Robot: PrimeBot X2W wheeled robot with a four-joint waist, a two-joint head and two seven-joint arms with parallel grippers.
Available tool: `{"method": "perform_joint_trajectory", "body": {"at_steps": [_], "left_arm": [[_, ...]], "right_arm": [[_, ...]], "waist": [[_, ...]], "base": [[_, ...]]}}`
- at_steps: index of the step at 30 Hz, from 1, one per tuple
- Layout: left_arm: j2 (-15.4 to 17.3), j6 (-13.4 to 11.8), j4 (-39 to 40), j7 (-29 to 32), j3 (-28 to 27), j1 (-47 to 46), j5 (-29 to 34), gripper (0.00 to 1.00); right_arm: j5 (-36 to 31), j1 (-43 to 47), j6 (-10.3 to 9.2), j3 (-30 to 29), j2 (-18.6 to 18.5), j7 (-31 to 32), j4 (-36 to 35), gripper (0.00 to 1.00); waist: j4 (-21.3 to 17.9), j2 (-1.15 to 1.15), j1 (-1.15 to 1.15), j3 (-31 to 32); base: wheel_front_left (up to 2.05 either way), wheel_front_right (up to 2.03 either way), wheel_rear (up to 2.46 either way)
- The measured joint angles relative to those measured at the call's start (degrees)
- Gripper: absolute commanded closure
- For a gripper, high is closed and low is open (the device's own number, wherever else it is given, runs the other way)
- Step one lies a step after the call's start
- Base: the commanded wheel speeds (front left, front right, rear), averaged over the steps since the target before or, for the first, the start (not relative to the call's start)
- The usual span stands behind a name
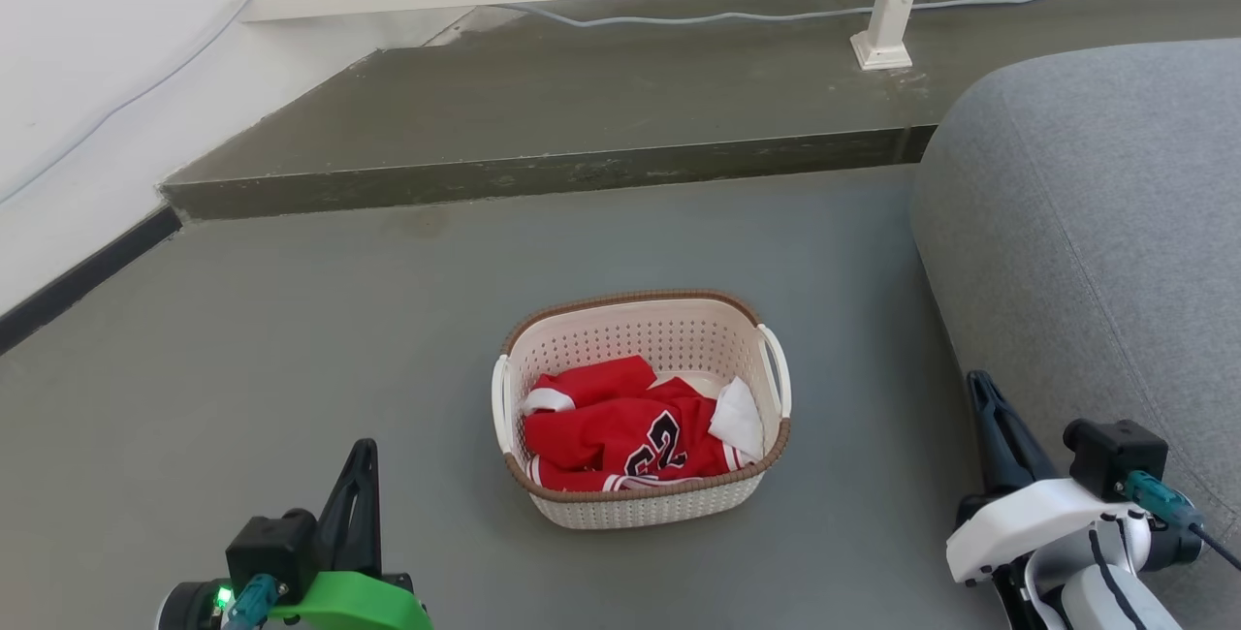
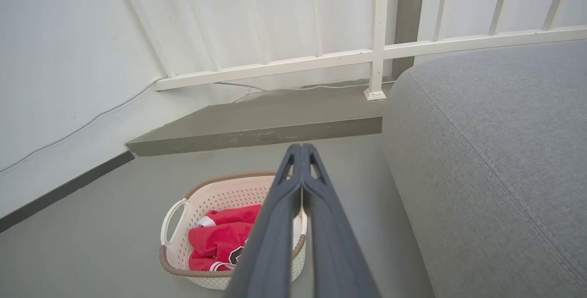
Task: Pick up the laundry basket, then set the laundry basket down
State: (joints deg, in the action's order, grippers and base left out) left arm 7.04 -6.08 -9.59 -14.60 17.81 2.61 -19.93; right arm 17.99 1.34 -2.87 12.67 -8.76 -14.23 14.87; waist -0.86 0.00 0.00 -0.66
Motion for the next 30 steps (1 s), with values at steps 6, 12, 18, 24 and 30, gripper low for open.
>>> {"method": "perform_joint_trajectory", "body": {"at_steps": [6,12,18,24,30], "left_arm": [[-0.2,0.6,0.3,0.4,-0.5,0.1,-3.8,1.00],[-0.4,1.3,0.6,1.5,-1.4,0.1,-9.0,1.00],[-0.6,1.9,0.6,2.5,-2.7,0.1,-12.8,1.00],[-0.8,2.4,0.5,3.5,-3.7,0.0,-16.8,1.00],[-0.9,3.1,0.4,4.5,-4.9,0.0,-21.0,1.00]], "right_arm": [[3.8,0.0,0.59,-1.1,0.3,1.1,0.0,1.00],[9.1,-0.1,1.24,-2.2,0.8,2.3,0.0,1.00],[13.5,-0.2,1.42,-3.0,1.2,3.3,0.0,1.00],[17.2,-0.3,2.02,-4.2,1.5,4.4,0.0,1.00],[21.1,-0.9,2.43,-5.3,1.7,5.7,0.0,1.00]], "waist": [[0.1,0.00,0.00,0.0],[0.1,0.00,0.00,0.0],[0.1,0.00,0.00,0.1],[0.2,0.00,0.00,0.1],[0.2,0.00,0.00,0.1]], "base": [[0.00,0.00,0.00],[0.00,0.00,0.00],[0.00,0.00,0.00],[0.00,0.00,0.00],[0.00,0.00,0.00]]}}
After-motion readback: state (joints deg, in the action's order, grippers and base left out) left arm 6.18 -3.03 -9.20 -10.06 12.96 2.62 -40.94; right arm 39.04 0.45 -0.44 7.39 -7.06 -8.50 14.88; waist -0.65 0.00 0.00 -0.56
